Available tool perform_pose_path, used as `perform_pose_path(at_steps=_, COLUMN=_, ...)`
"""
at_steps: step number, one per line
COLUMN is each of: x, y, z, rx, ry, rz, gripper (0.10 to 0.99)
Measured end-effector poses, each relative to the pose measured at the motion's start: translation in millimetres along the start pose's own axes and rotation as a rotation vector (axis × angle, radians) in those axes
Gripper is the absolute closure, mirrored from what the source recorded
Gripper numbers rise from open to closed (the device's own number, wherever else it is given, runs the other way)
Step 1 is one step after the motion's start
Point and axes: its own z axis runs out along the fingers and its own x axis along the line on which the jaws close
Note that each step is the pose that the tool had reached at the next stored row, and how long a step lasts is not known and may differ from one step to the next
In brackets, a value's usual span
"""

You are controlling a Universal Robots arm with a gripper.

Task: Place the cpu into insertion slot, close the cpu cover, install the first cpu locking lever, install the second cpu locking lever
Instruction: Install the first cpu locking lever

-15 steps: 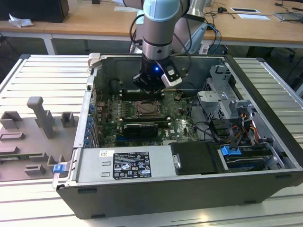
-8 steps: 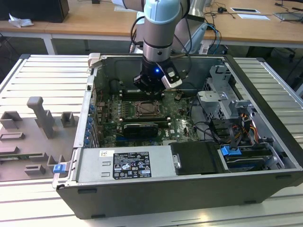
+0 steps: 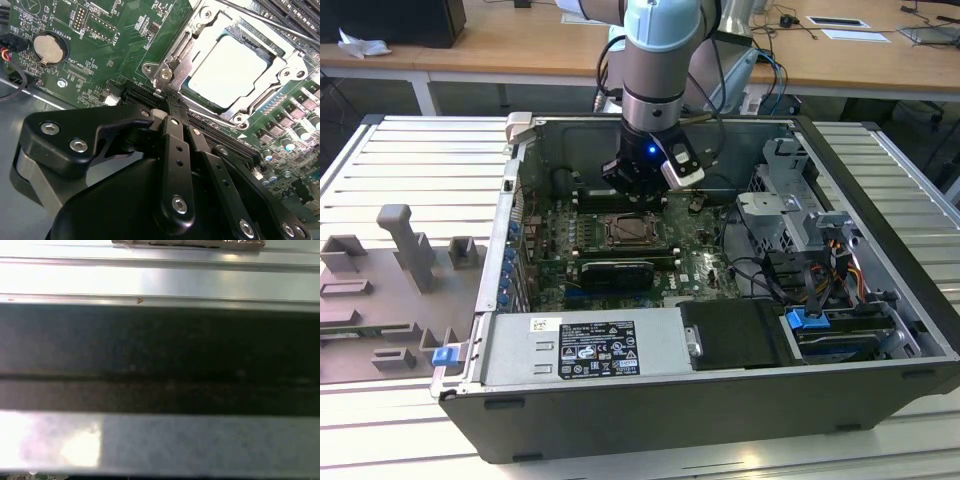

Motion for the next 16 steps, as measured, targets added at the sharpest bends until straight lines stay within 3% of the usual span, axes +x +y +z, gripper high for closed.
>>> perform_pose_path(at_steps=16, x=-0.8, y=0.3, z=-3.3, rx=0.004, ry=-0.0007, rz=0.009, gripper=0.980)
